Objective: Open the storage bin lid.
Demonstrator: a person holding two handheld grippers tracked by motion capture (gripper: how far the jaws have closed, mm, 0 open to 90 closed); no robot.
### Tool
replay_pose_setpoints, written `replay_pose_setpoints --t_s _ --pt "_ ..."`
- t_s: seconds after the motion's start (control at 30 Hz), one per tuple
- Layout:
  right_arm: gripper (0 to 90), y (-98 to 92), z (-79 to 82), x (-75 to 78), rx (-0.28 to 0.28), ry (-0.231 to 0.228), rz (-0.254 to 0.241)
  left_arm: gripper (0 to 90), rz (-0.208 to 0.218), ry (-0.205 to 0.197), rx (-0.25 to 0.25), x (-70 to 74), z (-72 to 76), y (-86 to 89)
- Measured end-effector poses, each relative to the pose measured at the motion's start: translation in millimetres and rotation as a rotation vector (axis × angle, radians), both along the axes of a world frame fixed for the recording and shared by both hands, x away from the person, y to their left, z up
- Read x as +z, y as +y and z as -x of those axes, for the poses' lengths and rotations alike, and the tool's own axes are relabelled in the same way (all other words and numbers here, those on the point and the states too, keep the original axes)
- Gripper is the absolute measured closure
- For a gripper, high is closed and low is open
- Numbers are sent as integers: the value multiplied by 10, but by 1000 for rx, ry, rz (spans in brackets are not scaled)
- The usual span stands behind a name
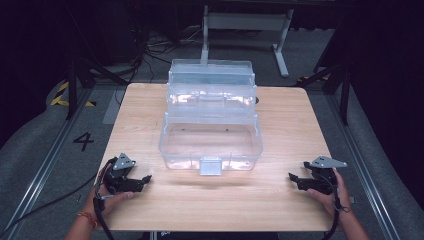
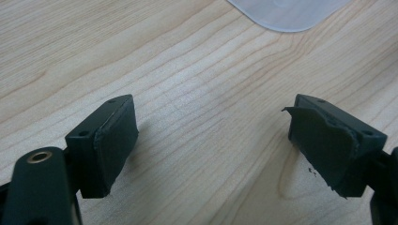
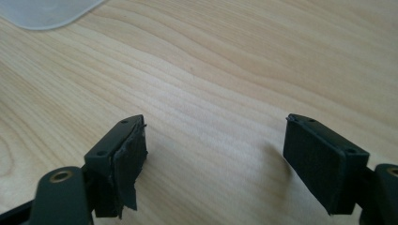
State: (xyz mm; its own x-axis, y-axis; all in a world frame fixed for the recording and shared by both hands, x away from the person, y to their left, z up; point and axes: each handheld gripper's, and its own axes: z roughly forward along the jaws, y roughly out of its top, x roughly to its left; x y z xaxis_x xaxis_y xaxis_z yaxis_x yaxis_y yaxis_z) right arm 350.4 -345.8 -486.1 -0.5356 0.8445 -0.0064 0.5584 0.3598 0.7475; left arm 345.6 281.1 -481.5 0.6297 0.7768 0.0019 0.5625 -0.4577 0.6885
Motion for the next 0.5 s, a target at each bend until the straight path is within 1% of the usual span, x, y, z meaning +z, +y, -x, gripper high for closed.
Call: replay_pose_setpoints --t_s 0.03,0.1,0.23,0.33,0.43,0.5 --pt "209 -28 7 -1 -9 11 -8 163 -1 0 -1 0 -1 0" --pt "208 -58 20 -3 -22 10 -7 160 -4 -1 -3 1 -6 0" --pt "205 -61 24 -4 -19 11 -5 159 -5 -3 1 1 -2 -2" --pt "204 -60 24 -4 -20 11 -5 159 5 4 10 -3 9 -9" --pt "203 -61 23 -4 -20 12 -5 159 -1 7 11 1 15 -7" --pt "203 -61 23 -4 -20 12 -5 159 5 12 18 0 23 -11"
